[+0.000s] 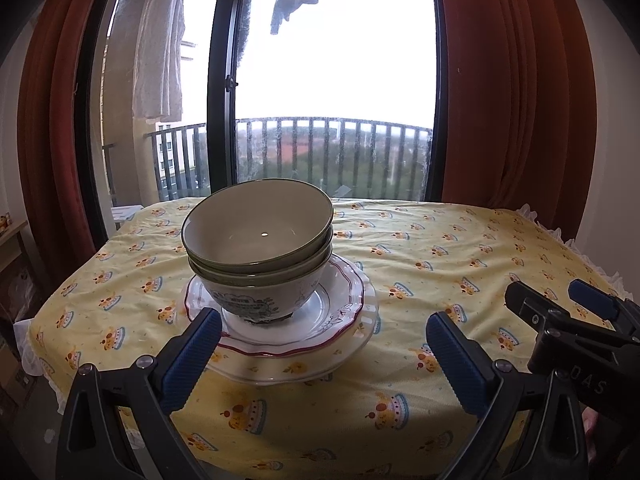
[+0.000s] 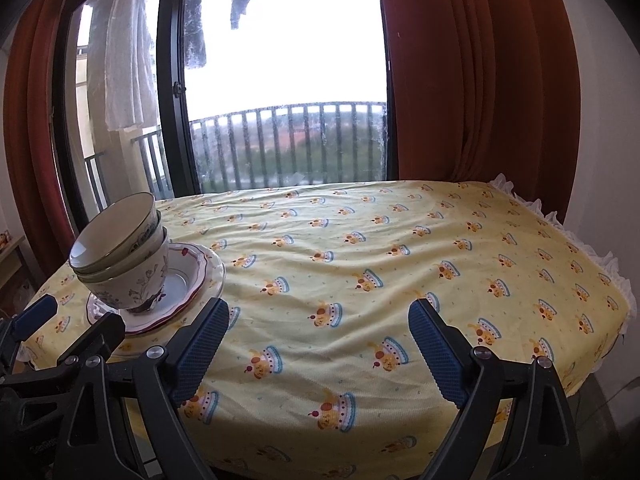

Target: Organize plates and bowls

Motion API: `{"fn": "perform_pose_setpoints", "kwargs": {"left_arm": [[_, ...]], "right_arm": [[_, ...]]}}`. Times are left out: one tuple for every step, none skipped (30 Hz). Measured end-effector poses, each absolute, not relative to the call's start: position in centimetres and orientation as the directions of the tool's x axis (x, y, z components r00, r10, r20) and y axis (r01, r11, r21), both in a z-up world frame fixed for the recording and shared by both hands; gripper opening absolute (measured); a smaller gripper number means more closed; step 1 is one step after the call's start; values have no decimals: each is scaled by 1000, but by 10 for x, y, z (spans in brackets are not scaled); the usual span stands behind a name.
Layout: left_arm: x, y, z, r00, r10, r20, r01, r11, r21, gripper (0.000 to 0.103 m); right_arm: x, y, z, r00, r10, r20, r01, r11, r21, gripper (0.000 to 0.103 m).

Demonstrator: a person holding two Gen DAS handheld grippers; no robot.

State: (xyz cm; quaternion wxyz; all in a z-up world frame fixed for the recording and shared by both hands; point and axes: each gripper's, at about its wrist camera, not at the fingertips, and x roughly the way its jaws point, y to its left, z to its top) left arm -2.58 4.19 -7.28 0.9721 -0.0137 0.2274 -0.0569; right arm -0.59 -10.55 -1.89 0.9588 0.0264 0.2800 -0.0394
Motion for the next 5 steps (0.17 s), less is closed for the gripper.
{"fn": "perform_pose_setpoints", "kwargs": {"left_arm": [[-25,42,-73,889,-118,-442,105,993,-54,103],[-25,42,-73,889,-119,-442,106,993,-55,103],[-25,42,-73,889,-118,-442,105,993,-54,103],[-25,42,-73,889,-117,-443,104,993,-54,103],[-25,42,-73,889,-118,-442,105,993,-54,103]], "right_arm": [[-6,-105,-19,840,-62,-539,91,995,28,93],[-6,-105,-19,841,-62,-538,91,996,27,93],[-6,-106,-19,841,-63,-538,91,996,25,93],[-6,-106,-19,840,-64,-538,92,995,24,93],[-6,-106,-19,840,-63,-539,91,996,26,93]]}}
